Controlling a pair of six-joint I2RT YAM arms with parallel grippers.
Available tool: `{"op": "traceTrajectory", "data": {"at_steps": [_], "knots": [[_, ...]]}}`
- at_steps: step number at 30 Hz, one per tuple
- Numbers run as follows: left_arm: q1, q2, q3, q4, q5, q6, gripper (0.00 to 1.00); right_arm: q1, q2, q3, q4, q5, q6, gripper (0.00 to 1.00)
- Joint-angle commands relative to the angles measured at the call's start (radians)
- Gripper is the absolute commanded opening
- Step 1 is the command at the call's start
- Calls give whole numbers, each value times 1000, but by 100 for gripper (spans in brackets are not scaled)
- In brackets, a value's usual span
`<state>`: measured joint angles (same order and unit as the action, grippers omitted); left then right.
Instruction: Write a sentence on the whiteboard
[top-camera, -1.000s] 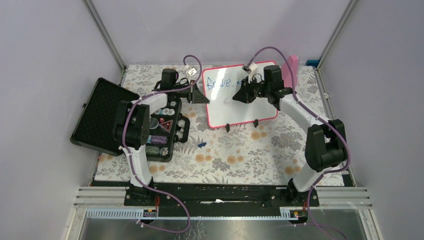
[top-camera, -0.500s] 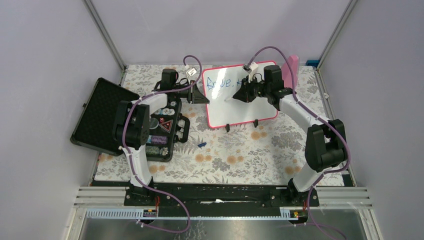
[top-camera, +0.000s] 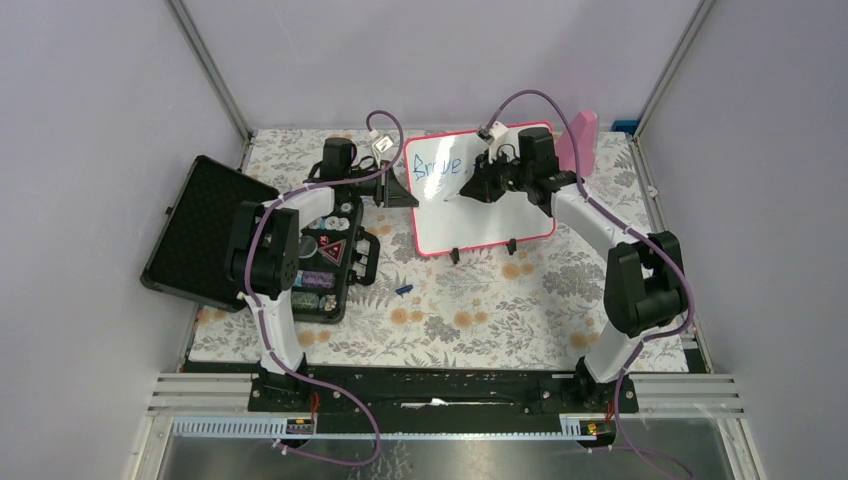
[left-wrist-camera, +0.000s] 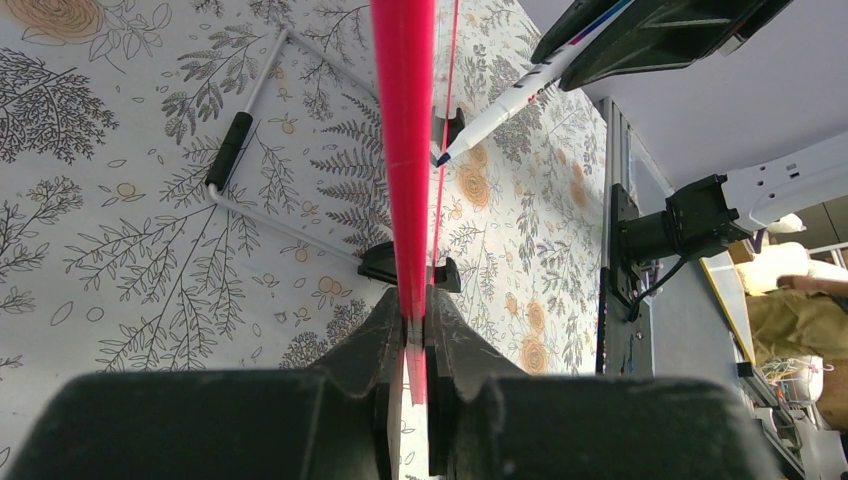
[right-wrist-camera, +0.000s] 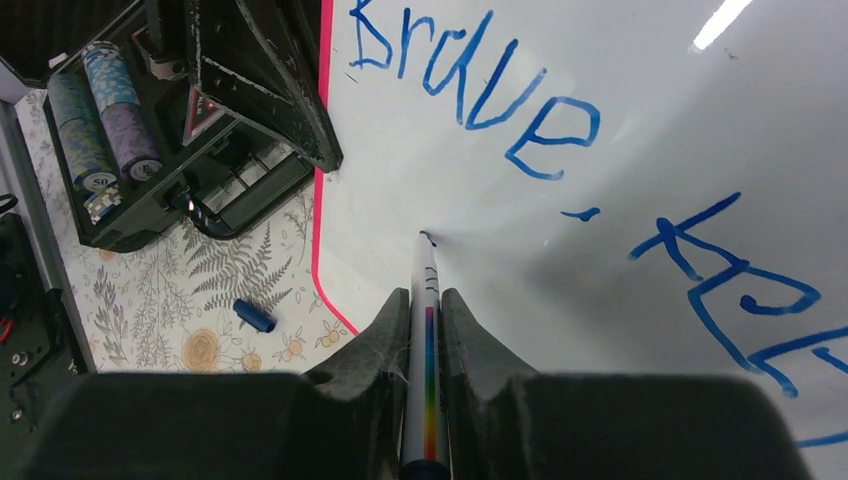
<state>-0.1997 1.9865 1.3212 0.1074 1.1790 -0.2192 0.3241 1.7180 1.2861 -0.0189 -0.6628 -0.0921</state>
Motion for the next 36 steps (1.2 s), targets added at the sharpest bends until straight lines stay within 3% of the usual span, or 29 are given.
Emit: {"op": "traceTrajectory", "data": {"at_steps": [1, 36], "knots": [[3, -21, 3, 54, 42, 4, 0, 27, 22, 67, -15, 28, -28, 0], [5, -21, 13, 37, 39, 12, 0, 18, -14, 86, -133, 90, -136, 0]]}}
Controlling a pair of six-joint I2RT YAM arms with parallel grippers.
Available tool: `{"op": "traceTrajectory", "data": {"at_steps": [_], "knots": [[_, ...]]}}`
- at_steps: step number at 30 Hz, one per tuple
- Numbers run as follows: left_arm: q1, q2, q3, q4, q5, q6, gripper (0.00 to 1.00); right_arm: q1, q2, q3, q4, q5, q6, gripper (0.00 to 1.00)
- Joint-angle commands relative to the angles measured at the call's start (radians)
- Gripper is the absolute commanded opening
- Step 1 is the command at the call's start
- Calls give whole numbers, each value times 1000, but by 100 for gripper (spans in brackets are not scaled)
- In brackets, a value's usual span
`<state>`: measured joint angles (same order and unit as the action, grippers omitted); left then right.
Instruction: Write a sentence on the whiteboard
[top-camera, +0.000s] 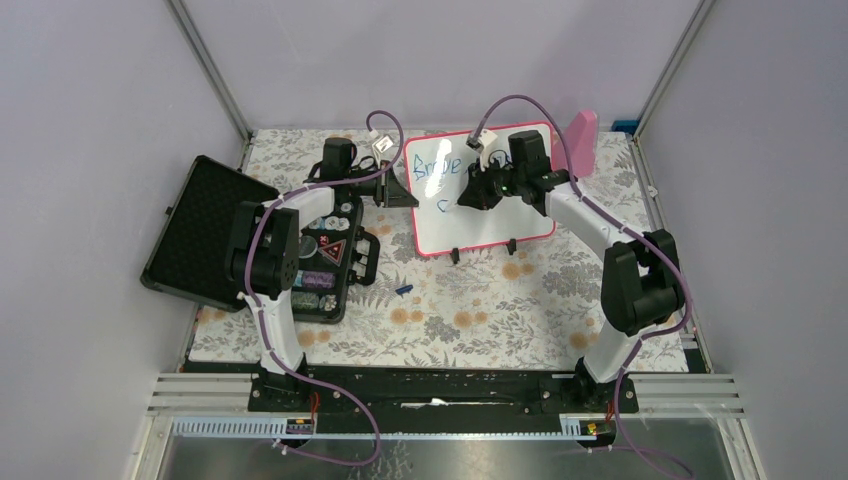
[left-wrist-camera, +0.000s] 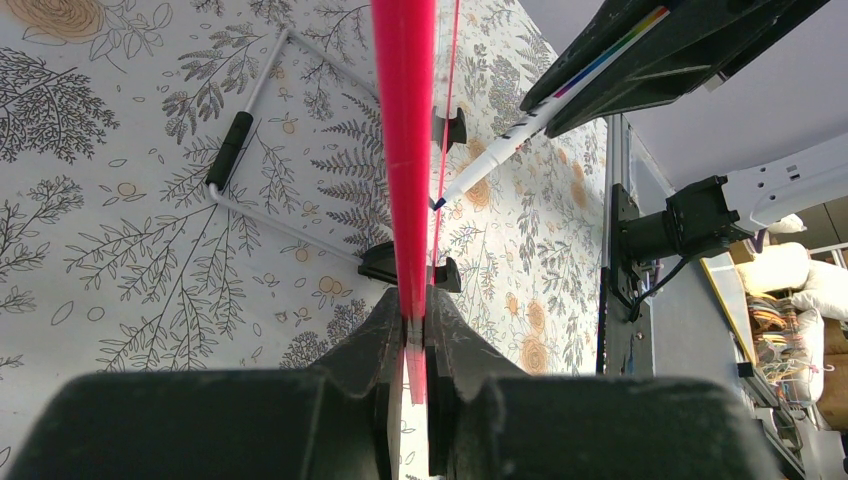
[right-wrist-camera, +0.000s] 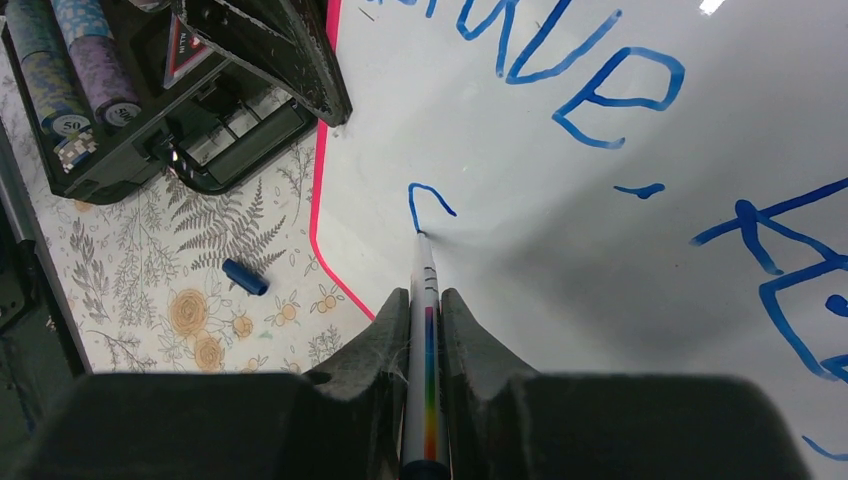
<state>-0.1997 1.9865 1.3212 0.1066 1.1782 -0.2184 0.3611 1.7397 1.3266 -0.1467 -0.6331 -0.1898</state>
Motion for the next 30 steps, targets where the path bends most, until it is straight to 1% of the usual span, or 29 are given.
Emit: {"op": "traceTrajectory", "data": {"at_steps": [1, 19, 30], "knots": [[4, -21, 12, 39, 40, 11, 0, -21, -35, 48, -5, 61, -37, 0], [5, -21, 18, 27, 40, 22, 0, -27, -11, 103, -7, 59, -22, 0], [5, -17, 22, 25, 38, 22, 0, -28, -20, 46, -12, 41, -30, 0]]}}
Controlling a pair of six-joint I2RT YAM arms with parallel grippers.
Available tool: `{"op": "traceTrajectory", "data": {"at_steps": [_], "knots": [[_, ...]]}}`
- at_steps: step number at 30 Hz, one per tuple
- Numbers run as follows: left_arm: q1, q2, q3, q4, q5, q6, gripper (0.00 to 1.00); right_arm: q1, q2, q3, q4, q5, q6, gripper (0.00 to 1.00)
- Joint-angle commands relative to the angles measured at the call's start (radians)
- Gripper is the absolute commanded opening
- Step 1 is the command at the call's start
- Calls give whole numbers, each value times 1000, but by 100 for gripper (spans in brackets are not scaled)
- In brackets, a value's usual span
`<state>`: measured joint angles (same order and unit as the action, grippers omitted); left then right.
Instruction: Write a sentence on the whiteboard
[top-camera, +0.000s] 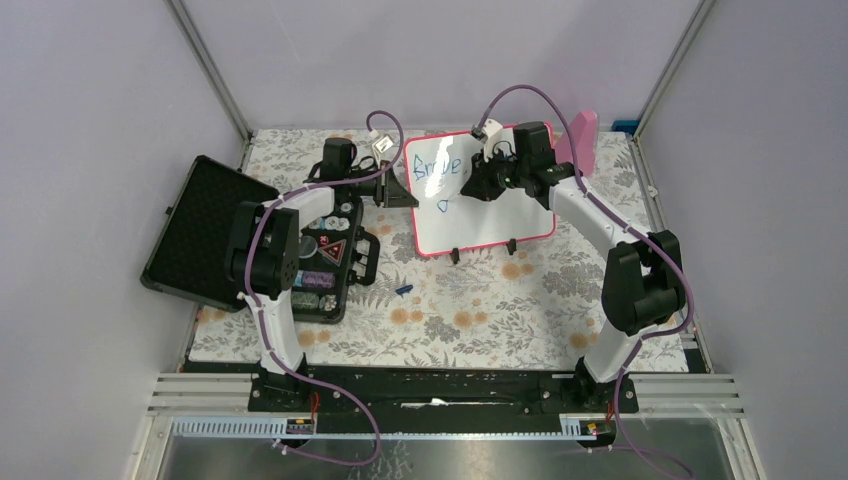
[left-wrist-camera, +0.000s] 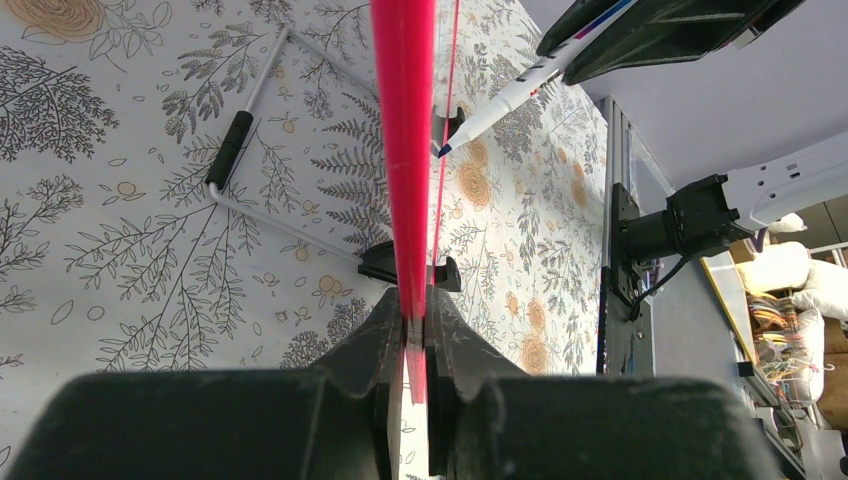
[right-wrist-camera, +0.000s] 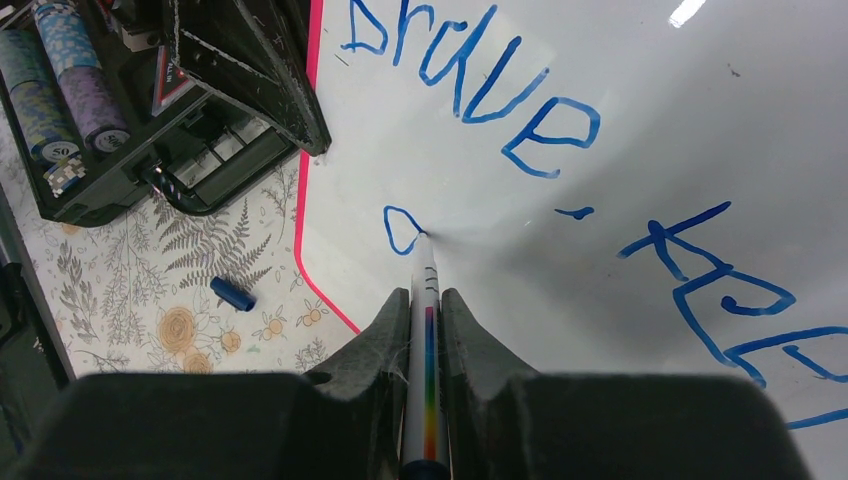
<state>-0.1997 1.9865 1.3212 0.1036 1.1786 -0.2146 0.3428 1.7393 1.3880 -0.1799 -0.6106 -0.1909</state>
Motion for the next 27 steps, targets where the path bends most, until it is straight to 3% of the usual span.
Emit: {"op": "traceTrajectory", "data": {"at_steps": [1, 27], "knots": [[5, -18, 22, 27, 37, 18, 0, -10, -22, -19, 18, 16, -31, 0], [6, -15, 25, 24, 35, 20, 0, 24, -41, -112, 27, -34, -27, 0]]}}
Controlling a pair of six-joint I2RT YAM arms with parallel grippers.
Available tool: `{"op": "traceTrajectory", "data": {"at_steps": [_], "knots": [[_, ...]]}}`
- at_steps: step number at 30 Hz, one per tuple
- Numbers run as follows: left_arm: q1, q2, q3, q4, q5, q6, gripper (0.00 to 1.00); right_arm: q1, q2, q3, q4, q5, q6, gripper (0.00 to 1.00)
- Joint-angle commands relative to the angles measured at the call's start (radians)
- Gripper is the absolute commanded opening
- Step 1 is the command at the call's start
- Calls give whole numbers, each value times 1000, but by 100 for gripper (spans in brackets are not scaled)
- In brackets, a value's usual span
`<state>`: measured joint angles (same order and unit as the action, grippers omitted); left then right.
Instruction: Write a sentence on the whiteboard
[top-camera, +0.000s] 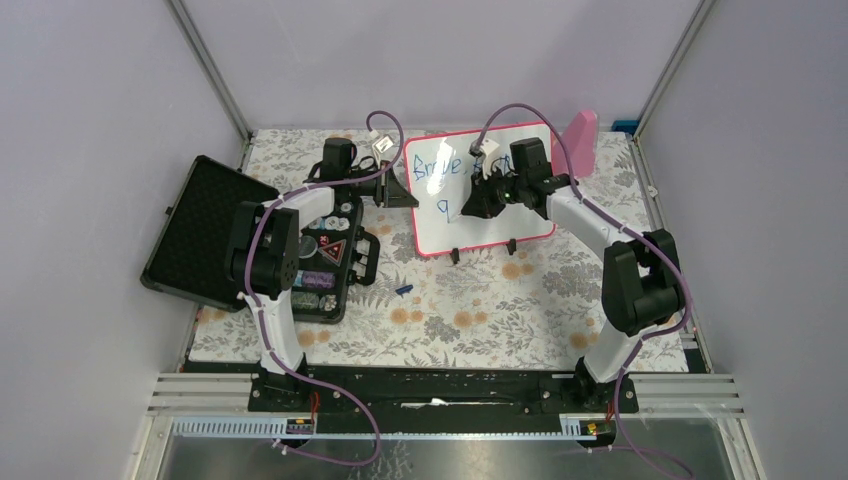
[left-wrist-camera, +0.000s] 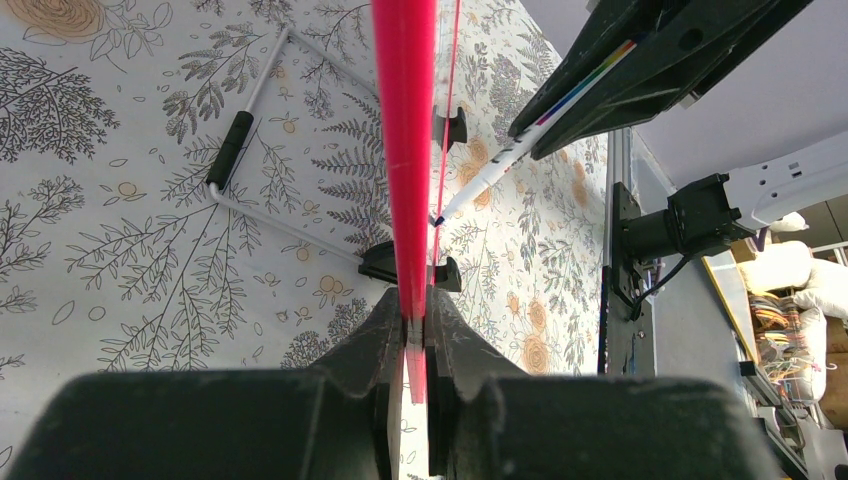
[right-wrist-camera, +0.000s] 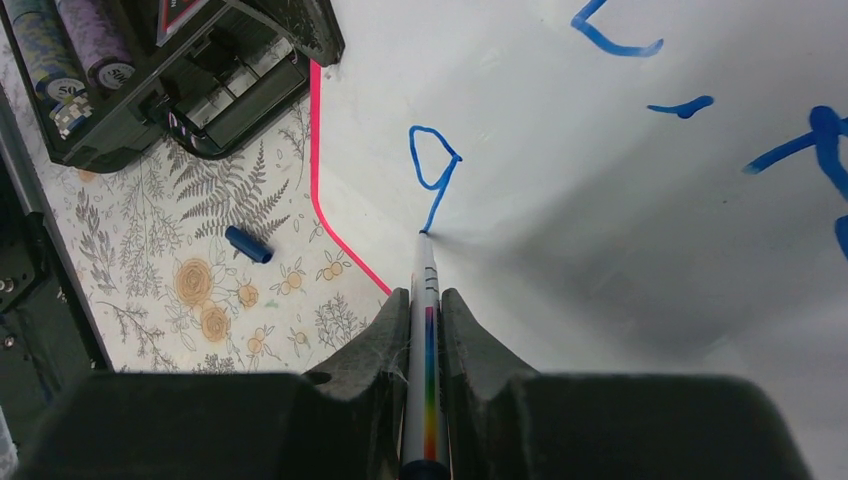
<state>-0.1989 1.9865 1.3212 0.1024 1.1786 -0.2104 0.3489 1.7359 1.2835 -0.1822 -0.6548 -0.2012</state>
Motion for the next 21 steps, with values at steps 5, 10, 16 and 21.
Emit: {"op": "traceTrajectory", "data": {"at_steps": [5, 10, 16, 21], "knots": [[4, -15, 23, 25, 36, 17, 0, 38, -23, 7, 39, 9, -4, 0], [5, -12, 19, 25, 36, 16, 0, 57, -13, 34, 39, 11, 1, 0], [4, -11, 22, 25, 35, 14, 0, 58, -29, 55, 27, -1, 11, 0], [4, -10, 23, 23, 37, 14, 0, 44, -77, 56, 24, -65, 51, 0]]}}
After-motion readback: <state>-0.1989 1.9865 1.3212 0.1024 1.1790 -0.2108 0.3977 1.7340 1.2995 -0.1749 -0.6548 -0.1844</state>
